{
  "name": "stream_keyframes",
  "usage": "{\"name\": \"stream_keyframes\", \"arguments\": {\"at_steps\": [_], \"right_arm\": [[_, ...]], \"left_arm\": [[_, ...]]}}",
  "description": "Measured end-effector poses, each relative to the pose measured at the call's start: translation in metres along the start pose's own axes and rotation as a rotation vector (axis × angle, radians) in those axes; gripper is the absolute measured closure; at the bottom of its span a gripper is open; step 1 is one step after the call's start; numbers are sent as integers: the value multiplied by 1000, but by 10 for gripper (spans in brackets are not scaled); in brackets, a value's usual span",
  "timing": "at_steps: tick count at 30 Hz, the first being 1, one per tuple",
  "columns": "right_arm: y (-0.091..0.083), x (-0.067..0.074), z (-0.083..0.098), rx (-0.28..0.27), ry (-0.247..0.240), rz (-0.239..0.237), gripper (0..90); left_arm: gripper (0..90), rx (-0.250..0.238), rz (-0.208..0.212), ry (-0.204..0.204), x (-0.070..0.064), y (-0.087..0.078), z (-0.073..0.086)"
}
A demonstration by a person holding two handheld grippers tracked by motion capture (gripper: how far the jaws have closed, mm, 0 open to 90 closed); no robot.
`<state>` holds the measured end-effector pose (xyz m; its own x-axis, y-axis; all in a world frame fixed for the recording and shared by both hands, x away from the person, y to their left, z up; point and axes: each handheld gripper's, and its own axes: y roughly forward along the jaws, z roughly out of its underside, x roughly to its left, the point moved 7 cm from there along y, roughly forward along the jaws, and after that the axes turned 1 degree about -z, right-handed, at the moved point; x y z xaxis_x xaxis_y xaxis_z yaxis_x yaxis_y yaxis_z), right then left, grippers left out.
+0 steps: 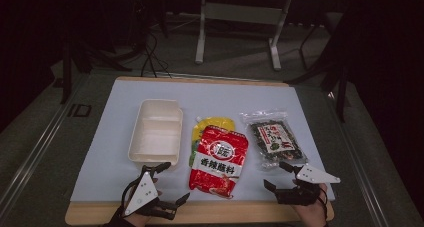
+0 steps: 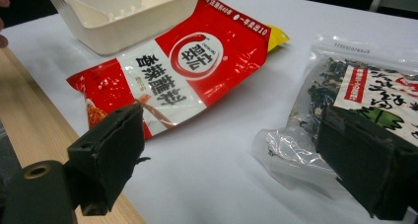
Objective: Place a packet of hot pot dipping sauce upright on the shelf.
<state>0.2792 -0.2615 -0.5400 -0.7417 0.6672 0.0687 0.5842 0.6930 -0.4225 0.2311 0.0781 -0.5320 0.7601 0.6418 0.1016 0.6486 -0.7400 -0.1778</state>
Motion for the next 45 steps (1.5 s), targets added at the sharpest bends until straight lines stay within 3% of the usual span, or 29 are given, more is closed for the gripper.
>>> {"name": "stream_keyframes", "arguments": {"at_steps": [5, 10, 15, 22, 29, 31, 36, 45], "right_arm": [[-1, -1, -3, -19, -2, 11, 119], [1, -1, -4, -19, -46, 35, 131], [0, 1, -10, -39, -72, 44, 142], [-2, 5, -23, -67, -75, 29, 157], [1, 13, -41, -58, -104, 20, 182], [6, 13, -53, -51, -128, 21, 175], [13, 16, -66, -44, -135, 13, 154], [39, 9, -85, -8, -118, 0, 142]], "left_arm": [[19, -3, 5, -12, 1, 0, 0], [19, -24, 24, -29, -2, -2, -3], [19, -52, 8, -30, -2, -6, -8], [19, -24, -3, -46, -3, -8, -10], [19, -12, -5, -25, -6, -9, -9], [19, -15, 5, -39, -6, -10, -9], [19, -8, 11, -41, -6, -9, -7], [19, -2, 16, -51, -5, -8, -5]]}}
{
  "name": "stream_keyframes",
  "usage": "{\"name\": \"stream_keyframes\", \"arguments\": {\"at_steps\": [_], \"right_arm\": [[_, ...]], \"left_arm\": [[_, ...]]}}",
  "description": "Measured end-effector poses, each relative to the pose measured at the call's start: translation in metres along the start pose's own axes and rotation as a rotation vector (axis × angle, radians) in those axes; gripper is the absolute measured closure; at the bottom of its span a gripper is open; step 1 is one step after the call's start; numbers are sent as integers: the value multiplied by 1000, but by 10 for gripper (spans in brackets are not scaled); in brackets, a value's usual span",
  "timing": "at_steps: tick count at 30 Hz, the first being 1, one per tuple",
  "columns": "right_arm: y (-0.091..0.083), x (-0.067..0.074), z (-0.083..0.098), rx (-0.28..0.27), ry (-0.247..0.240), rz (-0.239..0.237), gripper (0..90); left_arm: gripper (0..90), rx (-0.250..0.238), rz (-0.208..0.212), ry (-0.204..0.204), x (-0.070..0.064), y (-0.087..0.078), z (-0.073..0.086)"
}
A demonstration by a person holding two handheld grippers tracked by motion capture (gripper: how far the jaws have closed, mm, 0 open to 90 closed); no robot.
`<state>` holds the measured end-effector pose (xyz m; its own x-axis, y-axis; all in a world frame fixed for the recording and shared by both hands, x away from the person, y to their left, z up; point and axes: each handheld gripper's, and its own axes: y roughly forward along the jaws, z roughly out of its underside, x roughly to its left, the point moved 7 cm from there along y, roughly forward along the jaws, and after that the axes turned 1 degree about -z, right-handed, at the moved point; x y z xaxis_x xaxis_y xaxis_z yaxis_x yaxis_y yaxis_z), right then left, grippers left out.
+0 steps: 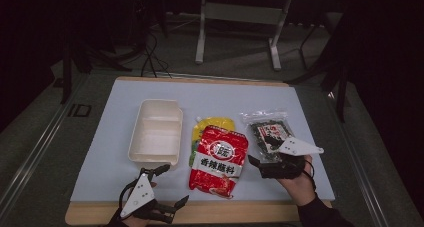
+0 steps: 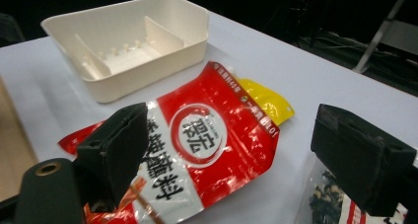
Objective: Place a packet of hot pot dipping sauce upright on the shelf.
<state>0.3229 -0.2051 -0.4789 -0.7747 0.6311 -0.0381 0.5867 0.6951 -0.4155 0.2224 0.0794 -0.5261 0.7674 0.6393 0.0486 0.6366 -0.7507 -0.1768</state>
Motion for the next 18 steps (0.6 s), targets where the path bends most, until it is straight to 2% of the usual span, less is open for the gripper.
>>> {"name": "stream_keyframes", "arguments": {"at_steps": [4, 6, 7, 8, 12, 15, 18], "right_arm": [[8, -4, -1, 23, 10, -6, 163], [17, -6, 0, 63, 15, -33, 172], [17, -6, 0, 63, 15, -33, 172], [24, -7, 1, 92, 13, -33, 176], [36, -11, 5, 134, 8, -36, 180], [42, -14, 7, 154, 14, -34, 211], [55, -17, 13, 205, 25, -38, 224]], "left_arm": [[19, 1, 1, 2, 0, 0, 0], [19, 6, 3, 2, 0, 1, 1], [19, 6, 3, 2, 0, 1, 1], [19, 8, 2, 3, 0, 1, 1], [19, 9, 2, 1, 0, 1, 2], [19, 10, 1, 1, 0, 1, 2], [19, 15, 6, -1, 0, 2, 2]]}}
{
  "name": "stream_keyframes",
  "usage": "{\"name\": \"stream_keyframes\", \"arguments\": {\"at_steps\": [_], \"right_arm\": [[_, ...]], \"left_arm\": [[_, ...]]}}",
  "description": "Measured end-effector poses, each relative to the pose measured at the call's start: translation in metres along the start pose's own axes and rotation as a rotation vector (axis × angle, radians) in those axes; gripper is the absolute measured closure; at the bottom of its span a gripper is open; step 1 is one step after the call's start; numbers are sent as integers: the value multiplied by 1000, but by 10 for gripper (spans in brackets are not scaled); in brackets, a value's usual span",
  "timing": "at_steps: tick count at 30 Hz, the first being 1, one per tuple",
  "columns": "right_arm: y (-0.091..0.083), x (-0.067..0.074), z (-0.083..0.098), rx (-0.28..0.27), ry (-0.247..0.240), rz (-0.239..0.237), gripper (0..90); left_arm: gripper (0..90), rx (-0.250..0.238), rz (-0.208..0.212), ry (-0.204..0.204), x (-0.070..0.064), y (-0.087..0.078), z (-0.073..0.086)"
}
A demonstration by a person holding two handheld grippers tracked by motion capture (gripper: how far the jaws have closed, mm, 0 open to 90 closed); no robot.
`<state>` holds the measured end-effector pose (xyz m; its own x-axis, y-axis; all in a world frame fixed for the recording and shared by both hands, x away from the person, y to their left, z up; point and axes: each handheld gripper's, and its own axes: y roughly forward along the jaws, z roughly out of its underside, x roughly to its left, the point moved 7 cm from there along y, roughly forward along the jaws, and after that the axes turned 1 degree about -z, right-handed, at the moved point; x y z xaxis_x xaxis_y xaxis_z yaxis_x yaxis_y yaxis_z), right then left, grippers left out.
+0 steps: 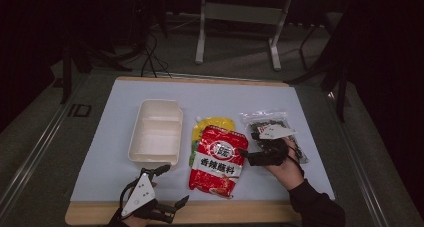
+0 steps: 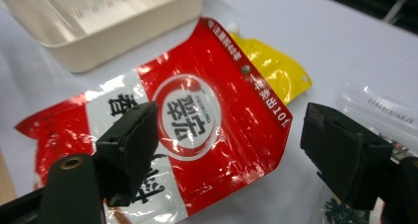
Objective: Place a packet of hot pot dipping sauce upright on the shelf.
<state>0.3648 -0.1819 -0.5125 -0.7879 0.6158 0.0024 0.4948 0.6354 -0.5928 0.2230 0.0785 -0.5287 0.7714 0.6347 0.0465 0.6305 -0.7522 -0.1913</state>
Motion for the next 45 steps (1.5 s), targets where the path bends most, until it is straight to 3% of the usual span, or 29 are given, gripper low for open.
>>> {"name": "stream_keyframes", "arguments": {"at_steps": [9, 12, 19, 21, 25, 26, 27, 28, 36, 40, 45], "right_arm": [[20, -16, 0, 61, 36, 11, 241], [31, -25, 4, 117, 58, 1, 268], [43, -28, 13, 184, 83, -25, 312], [45, -27, 15, 205, 83, -38, 361], [46, -25, 18, 242, 51, -55, 595], [46, -25, 18, 242, 51, -55, 595], [46, -25, 18, 251, 36, -57, 660], [44, -26, 18, 261, 28, -48, 800], [38, -23, 11, 267, 13, -46, 885], [30, -17, 2, 238, 5, -45, 889], [18, -8, -8, 192, -16, -72, 891]], "left_arm": [[19, 1, 0, 1, 0, 0, 0], [19, 5, 3, -1, 0, 0, 1], [19, 5, 3, 0, 0, 0, 1], [19, 7, 4, 0, 0, 0, 1], [19, 9, 3, 3, 0, 0, 1], [19, 9, 3, 3, 0, 0, 1], [19, 10, 4, 2, 0, 0, 1], [19, 11, 3, 2, 0, 1, 1], [19, 17, 0, -5, 1, 0, 1], [19, 28, -15, 5, 1, 1, 2], [19, 36, -21, -16, 3, 0, 0]]}}
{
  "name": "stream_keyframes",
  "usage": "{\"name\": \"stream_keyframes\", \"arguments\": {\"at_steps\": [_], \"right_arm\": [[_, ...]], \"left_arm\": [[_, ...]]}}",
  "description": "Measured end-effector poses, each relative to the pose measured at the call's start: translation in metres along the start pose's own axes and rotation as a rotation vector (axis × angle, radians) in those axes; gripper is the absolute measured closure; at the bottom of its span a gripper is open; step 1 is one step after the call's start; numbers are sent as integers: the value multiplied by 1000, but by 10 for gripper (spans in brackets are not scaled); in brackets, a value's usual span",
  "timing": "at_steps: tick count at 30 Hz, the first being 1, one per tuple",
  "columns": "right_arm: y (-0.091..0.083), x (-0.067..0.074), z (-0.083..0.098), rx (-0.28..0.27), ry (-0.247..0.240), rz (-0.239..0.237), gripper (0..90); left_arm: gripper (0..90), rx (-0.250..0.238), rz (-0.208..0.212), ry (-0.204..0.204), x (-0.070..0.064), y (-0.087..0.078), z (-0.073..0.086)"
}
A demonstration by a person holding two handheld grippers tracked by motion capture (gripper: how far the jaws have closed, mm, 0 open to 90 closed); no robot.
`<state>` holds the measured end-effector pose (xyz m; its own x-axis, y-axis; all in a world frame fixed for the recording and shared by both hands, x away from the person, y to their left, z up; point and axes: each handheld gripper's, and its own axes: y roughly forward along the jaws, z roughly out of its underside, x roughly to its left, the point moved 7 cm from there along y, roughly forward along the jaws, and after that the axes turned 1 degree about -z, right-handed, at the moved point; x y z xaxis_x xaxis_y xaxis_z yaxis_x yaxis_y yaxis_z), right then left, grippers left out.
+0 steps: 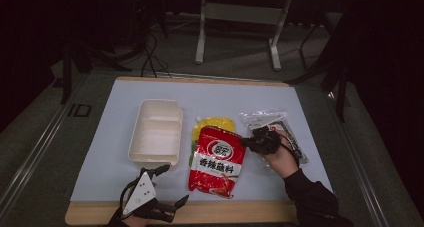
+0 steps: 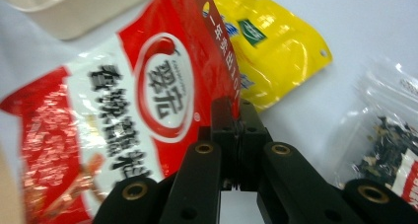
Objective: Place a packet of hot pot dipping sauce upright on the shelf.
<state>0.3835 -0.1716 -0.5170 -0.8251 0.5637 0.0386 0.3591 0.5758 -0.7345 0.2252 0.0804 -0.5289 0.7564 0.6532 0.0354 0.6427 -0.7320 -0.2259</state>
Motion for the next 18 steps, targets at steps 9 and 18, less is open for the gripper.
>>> {"name": "stream_keyframes", "arguments": {"at_steps": [9, 18], "right_arm": [[-25, 22, -15, -54, -80, -3, 893], [-52, 49, -27, -107, -155, -17, 894]], "left_arm": [[19, -5, -13, -13, 4, -3, -8], [34, 24, 33, -18, 8, -5, -16]]}}
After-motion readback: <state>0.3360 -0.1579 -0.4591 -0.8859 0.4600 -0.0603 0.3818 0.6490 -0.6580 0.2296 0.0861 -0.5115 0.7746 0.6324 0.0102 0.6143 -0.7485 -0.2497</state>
